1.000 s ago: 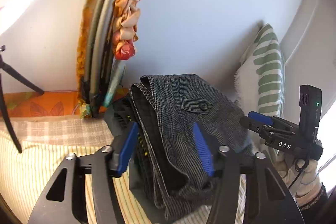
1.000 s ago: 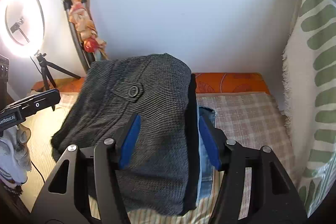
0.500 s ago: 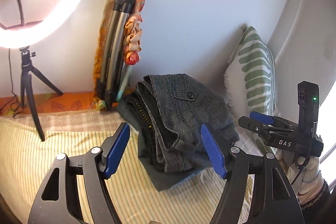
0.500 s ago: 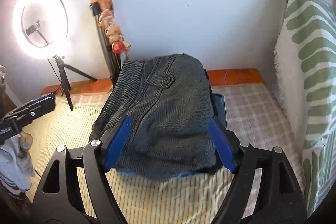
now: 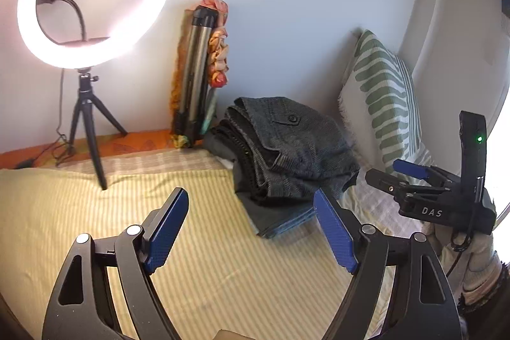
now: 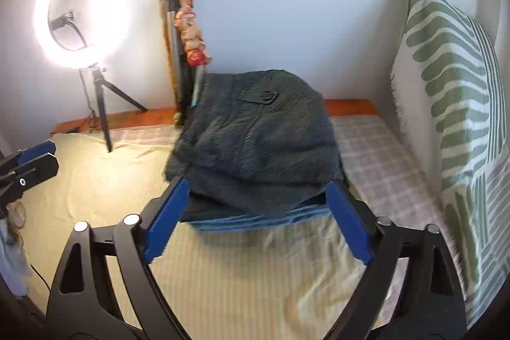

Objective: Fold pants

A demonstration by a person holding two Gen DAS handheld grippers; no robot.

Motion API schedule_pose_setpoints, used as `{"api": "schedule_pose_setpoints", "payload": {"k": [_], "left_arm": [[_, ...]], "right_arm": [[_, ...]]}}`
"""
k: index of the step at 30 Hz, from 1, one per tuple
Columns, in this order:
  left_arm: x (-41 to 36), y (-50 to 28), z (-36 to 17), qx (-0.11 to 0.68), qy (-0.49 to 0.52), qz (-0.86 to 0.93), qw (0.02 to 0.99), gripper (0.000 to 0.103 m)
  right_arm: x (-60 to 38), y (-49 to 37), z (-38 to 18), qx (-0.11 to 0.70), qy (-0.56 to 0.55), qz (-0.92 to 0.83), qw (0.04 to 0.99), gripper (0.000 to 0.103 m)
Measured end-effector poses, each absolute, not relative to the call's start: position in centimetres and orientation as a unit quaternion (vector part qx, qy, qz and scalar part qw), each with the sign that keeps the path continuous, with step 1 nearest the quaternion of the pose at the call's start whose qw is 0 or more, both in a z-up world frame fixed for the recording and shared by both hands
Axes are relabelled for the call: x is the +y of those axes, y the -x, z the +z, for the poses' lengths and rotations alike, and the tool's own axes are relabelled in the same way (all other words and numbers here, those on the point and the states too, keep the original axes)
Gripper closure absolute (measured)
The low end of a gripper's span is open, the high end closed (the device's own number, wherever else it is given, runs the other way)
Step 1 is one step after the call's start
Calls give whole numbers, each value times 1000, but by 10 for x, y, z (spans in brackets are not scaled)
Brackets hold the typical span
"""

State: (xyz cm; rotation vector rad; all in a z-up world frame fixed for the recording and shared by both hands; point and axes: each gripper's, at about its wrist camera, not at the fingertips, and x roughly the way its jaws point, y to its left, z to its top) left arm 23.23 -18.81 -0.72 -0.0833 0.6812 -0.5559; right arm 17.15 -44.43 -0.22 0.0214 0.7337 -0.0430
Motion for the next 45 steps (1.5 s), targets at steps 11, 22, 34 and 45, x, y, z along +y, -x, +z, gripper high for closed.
{"api": "schedule_pose_setpoints", "payload": {"k": [11, 22, 34, 45], "left_arm": [[-168, -172, -20, 314, -17, -251, 915, 20], [-166, -151, -40, 327, -39, -222, 918, 20], [-153, -145, -35, 313, -45, -182, 931, 14], [-139, -144, -27, 294, -17, -177, 939, 13]], "right_arm": [[-400, -124, -13, 330, 1, -30, 944, 9], [-390, -103, -25, 323, -17, -32, 946, 8], [-378, -98, -29, 308, -19, -17, 951, 0], [-375, -97, -31, 306, -13, -18, 952, 0]]}}
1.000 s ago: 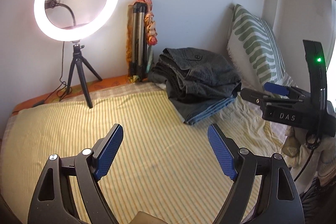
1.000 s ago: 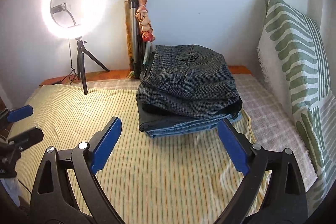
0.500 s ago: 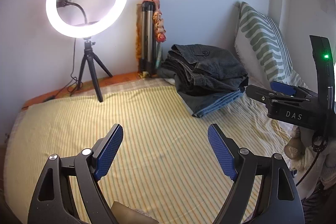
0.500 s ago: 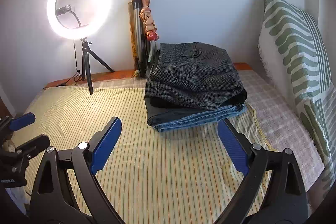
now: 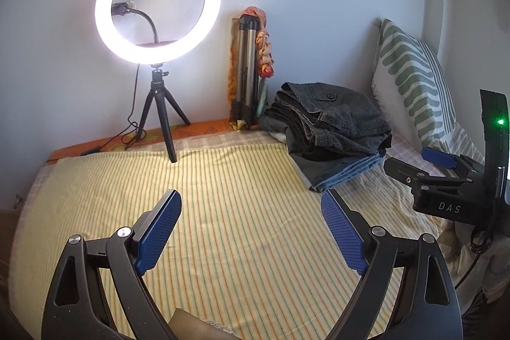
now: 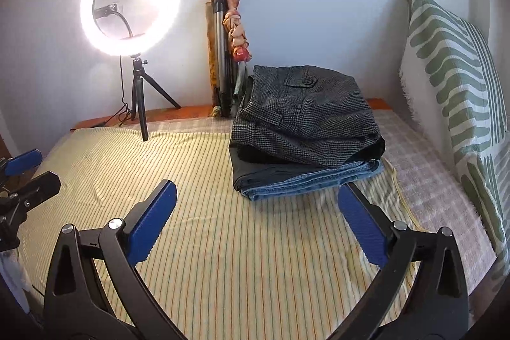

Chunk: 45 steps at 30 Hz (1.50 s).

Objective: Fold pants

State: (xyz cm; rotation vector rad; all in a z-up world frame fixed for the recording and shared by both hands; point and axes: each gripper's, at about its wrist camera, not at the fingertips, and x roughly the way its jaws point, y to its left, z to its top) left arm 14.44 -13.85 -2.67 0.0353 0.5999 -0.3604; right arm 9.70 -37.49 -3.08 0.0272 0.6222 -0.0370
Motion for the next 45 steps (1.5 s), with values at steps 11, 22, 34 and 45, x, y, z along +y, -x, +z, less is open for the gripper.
{"api": "schedule_pose_setpoints", "payload": {"k": [11, 22, 34, 45], "left_arm": [[-140, -138, -20, 282, -23, -180, 942, 13], [-142, -133, -17, 271, -35, -178, 945, 13], [-144, -130, -15, 264, -39, -182, 947, 13], [-141, -129, -16, 262, -33, -193, 945, 13]], "right_arm": [[-374, -96, -29, 304, -13, -19, 952, 0], [-376, -96, -27, 304, -20, -19, 952, 0], [-376, -94, -27, 303, -22, -19, 952, 0], [-376, -94, -29, 307, -27, -19, 951, 0]]}}
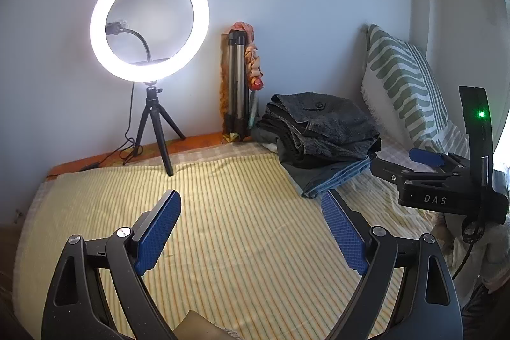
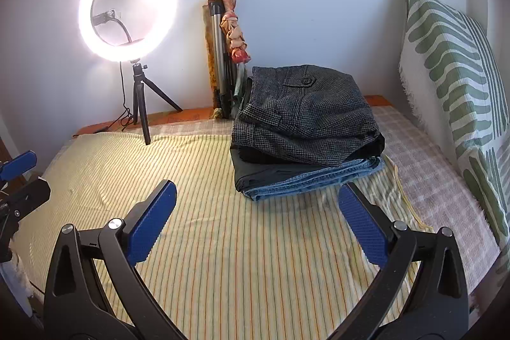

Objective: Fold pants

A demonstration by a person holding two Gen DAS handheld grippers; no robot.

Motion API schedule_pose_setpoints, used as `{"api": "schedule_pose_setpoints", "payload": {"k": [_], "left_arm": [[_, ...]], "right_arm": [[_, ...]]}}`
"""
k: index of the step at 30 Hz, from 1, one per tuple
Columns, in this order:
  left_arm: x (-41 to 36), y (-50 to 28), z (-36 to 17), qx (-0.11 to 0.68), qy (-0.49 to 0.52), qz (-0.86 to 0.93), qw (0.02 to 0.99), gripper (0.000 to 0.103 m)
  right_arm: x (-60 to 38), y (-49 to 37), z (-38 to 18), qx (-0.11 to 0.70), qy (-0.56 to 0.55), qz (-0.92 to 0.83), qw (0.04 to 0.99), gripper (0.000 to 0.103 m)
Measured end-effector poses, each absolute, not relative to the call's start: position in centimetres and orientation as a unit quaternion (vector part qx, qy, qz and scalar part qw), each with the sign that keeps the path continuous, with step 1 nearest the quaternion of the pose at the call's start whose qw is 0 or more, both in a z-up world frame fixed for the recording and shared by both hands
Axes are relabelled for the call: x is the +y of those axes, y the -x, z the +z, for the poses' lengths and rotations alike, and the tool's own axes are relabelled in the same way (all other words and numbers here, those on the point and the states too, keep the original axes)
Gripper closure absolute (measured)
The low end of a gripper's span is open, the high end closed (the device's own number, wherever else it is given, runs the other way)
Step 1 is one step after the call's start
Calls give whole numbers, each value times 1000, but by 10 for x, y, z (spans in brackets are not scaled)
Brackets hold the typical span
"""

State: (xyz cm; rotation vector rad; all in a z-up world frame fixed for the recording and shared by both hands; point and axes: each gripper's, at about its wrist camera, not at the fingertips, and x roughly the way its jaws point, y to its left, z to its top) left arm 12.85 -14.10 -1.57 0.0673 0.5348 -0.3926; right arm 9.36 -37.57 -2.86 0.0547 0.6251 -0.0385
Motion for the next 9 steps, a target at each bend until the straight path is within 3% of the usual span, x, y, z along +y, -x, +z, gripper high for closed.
{"api": "schedule_pose_setpoints", "payload": {"k": [9], "left_arm": [[-139, -128, -16, 268, -23, -204, 941, 13]], "right_arm": [[-374, -91, -29, 308, -27, -18, 951, 0]]}}
